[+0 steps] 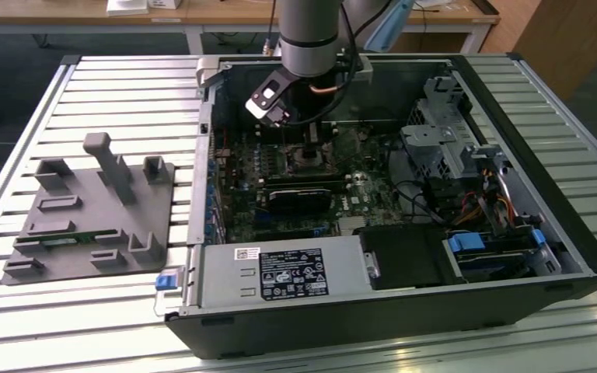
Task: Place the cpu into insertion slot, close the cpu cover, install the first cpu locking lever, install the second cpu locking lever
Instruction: 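Place the cpu into insertion slot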
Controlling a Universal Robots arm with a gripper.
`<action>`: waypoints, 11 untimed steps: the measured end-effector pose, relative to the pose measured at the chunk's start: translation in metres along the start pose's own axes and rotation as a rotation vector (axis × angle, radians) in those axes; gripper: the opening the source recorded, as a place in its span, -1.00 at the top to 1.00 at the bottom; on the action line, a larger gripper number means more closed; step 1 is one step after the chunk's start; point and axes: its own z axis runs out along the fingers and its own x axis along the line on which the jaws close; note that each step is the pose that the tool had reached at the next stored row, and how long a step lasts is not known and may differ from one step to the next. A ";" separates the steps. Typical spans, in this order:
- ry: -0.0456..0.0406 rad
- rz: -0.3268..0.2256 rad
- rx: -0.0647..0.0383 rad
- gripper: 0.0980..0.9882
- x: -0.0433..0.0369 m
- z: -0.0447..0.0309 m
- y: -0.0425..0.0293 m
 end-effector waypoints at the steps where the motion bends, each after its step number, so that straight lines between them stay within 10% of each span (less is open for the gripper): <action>1: 0.0000 0.000 0.000 0.98 -0.0005 0.0000 0.0000; 11: 0.0025 0.000 0.000 0.98 -0.0023 -0.0013 0.0001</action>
